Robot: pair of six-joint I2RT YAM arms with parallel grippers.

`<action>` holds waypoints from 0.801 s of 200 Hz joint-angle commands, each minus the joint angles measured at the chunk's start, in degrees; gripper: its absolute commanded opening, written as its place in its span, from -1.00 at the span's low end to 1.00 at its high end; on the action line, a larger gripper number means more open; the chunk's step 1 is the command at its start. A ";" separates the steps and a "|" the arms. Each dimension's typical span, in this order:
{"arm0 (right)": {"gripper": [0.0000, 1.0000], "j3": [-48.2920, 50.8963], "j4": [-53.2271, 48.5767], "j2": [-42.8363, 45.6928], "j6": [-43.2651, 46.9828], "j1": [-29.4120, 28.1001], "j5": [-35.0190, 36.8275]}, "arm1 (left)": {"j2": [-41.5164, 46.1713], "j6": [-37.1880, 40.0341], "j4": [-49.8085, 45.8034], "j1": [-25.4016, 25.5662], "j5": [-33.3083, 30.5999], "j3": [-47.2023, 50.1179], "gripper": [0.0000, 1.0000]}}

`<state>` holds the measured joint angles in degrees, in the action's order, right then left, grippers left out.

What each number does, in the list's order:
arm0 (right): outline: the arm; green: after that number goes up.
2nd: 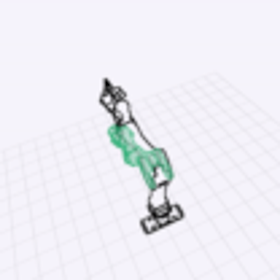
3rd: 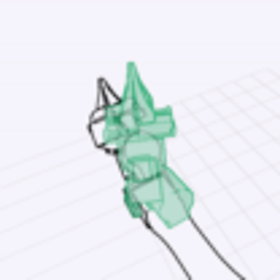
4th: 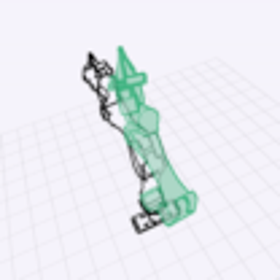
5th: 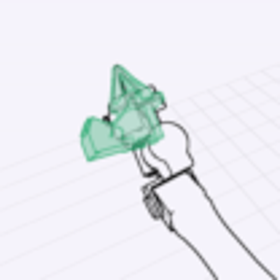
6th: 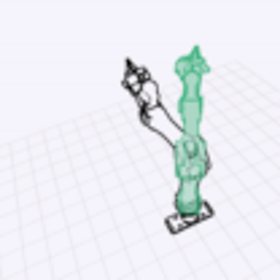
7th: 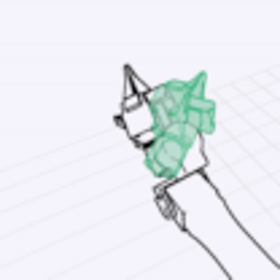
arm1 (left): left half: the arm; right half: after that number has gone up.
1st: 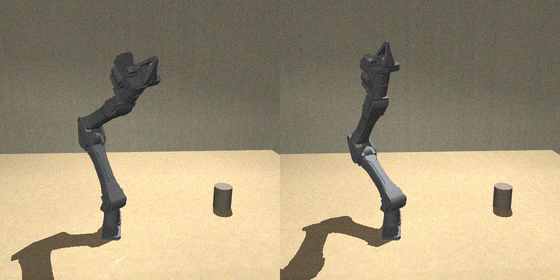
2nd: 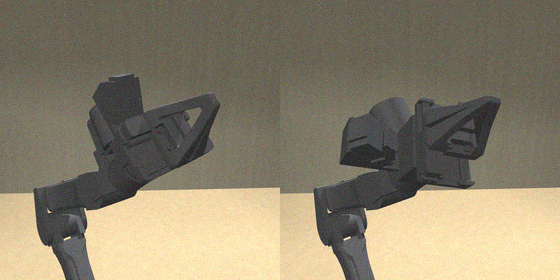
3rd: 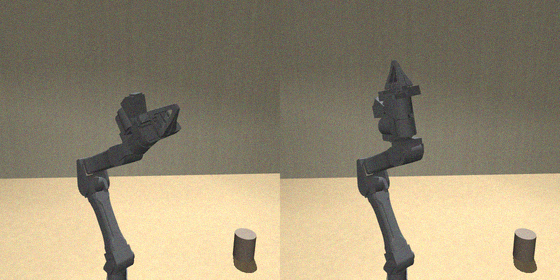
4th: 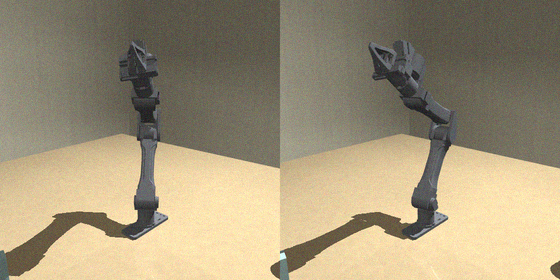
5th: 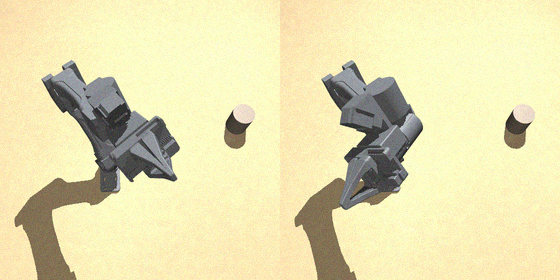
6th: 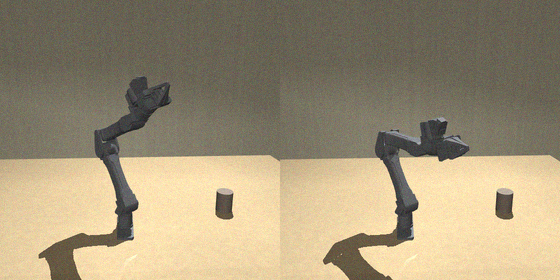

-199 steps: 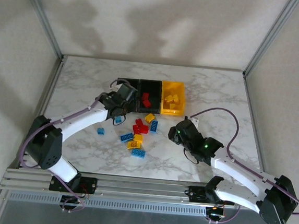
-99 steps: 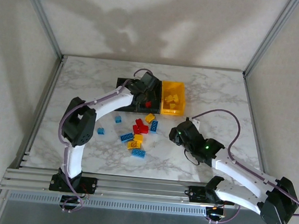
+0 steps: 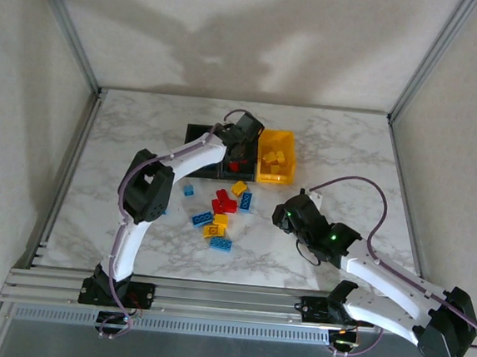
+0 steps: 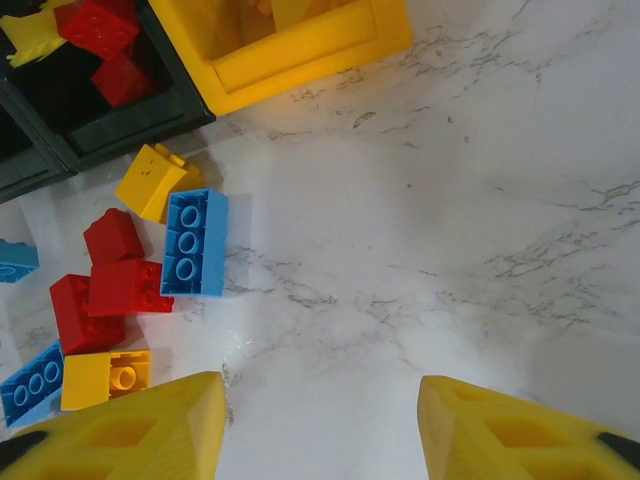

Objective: Sort the legos into containers by color
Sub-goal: Place the lego in the container.

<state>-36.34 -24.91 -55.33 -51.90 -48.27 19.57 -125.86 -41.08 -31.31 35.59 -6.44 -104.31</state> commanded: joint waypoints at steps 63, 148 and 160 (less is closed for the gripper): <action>0.08 -1.03 -2.78 0.99 -0.14 -0.43 2.44 | 0.28 1.92 -2.82 0.17 -0.59 -2.06 0.00; 0.09 -3.80 -2.80 1.49 3.93 -0.45 1.06 | 16.25 4.00 0.93 1.45 2.71 9.09 -0.01; 0.09 -4.45 -2.46 1.14 4.58 -0.47 0.43 | 19.73 4.66 1.71 1.69 3.71 12.89 -0.01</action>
<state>-38.20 -27.27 -54.72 -49.74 -48.27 19.86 -114.15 -39.11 -31.14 36.29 -5.26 -96.36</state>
